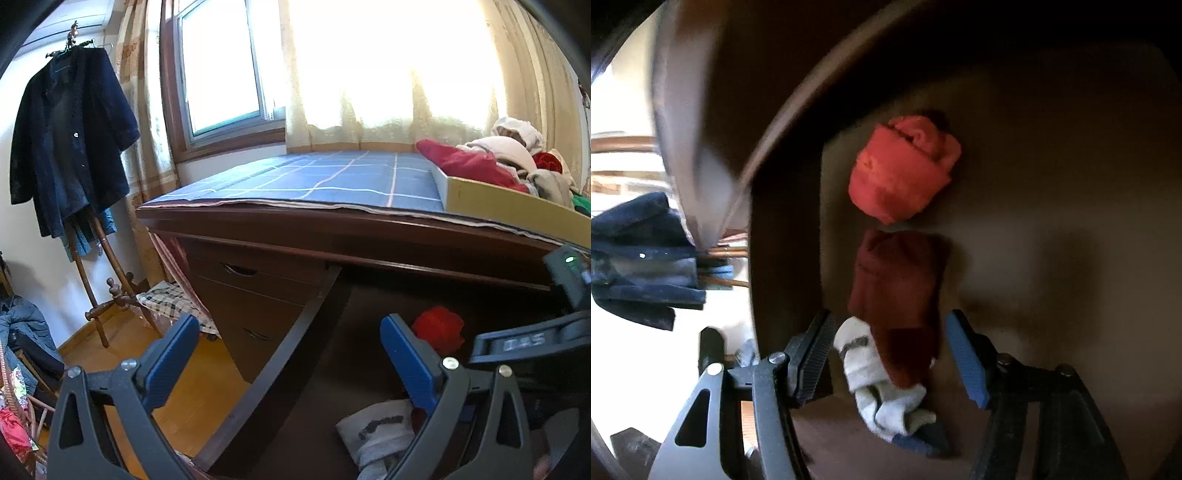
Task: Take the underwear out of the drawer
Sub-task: 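Lower the right tool into the drawer toward the dark red sock, then close the right tool on the dark red sock and lift it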
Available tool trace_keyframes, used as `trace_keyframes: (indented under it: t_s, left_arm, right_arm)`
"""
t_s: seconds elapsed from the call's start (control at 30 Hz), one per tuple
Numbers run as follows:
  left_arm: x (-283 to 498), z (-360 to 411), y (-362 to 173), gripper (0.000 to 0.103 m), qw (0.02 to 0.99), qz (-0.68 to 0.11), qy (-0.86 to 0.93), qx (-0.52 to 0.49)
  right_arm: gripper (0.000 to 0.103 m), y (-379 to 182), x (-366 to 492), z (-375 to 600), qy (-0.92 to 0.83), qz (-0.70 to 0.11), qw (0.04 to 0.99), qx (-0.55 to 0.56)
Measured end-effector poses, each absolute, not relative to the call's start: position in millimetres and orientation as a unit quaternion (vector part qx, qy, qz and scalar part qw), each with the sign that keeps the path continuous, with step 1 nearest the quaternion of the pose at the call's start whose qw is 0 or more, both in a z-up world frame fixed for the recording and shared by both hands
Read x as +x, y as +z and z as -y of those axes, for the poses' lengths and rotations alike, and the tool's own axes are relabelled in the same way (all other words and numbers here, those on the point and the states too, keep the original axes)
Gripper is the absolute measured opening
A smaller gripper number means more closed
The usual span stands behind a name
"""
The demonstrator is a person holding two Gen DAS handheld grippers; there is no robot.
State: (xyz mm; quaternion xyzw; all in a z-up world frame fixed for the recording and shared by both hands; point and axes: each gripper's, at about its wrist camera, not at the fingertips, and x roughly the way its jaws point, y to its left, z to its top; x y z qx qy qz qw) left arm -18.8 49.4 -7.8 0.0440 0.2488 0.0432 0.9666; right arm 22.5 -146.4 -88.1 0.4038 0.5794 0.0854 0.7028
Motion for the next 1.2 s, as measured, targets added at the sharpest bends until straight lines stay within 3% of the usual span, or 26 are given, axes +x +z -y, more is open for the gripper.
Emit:
trace_keyframes:
  t_s: [0.23, 0.27, 0.3, 0.33, 0.63, 0.8, 1.2]
  left_arm:
    - [-18.7, -51.4, -8.2, 0.1, 0.967, -0.247, 0.049, 0.041]
    - [-18.1, -51.6, -8.5, 0.1, 0.966, -0.248, 0.05, 0.041]
    - [-17.5, -51.8, -8.8, 0.1, 0.966, -0.25, 0.05, 0.041]
    - [-17.2, -51.6, -8.8, 0.1, 0.966, -0.251, 0.05, 0.042]
    - [-18.1, -46.3, -10.6, 0.1, 0.965, -0.253, 0.05, 0.053]
    - [-17.8, -40.8, -11.8, 0.1, 0.964, -0.254, 0.041, 0.073]
    - [-22.1, -33.6, -12.1, 0.1, 0.965, -0.246, 0.014, 0.095]
  right_arm:
    - [0.065, -89.7, 33.2, 133.1, 0.069, -0.589, 0.707, 0.386]
    - [0.061, -89.3, 34.2, 131.0, 0.068, -0.59, 0.709, 0.381]
    - [0.044, -90.2, 33.1, 130.2, 0.062, -0.593, 0.71, 0.375]
    - [0.034, -92.8, 31.2, 132.6, 0.064, -0.597, 0.702, 0.382]
    - [0.025, -100.6, 34.2, 127.7, 0.067, -0.592, 0.689, 0.413]
    - [0.024, -89.3, 10.2, 158.5, 0.063, -0.544, 0.712, 0.44]
    - [0.024, -32.1, -44.4, 193.0, 0.057, -0.439, 0.81, 0.385]
